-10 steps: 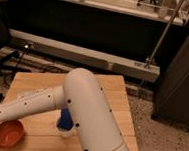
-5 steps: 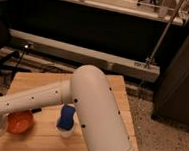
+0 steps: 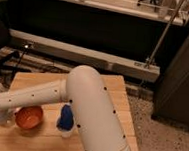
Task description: Push the ceramic bowl across the table
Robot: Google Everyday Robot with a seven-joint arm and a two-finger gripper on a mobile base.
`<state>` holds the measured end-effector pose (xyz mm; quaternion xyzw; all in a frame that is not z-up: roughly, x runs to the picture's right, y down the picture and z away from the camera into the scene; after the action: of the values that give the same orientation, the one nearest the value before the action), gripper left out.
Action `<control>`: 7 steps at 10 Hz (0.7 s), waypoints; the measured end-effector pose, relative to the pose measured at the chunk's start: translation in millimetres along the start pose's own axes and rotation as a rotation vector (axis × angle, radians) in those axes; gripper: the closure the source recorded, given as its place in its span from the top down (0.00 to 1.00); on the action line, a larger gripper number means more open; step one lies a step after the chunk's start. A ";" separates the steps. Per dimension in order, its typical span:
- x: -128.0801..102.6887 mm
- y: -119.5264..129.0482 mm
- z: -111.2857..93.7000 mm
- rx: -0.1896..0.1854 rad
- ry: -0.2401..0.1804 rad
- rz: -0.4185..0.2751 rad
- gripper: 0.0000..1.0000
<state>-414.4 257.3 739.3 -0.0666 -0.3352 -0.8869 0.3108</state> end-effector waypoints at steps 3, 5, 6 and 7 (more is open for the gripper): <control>3.0 24.6 -2.2 -0.034 -0.008 0.059 0.00; -8.5 44.9 -4.1 -0.038 -0.026 0.113 0.00; -16.4 54.1 -4.9 -0.035 -0.038 0.141 0.00; -26.1 63.6 -5.5 -0.031 -0.050 0.168 0.00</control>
<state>-355.2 230.0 761.7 -0.1215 -0.3223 -0.8608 0.3747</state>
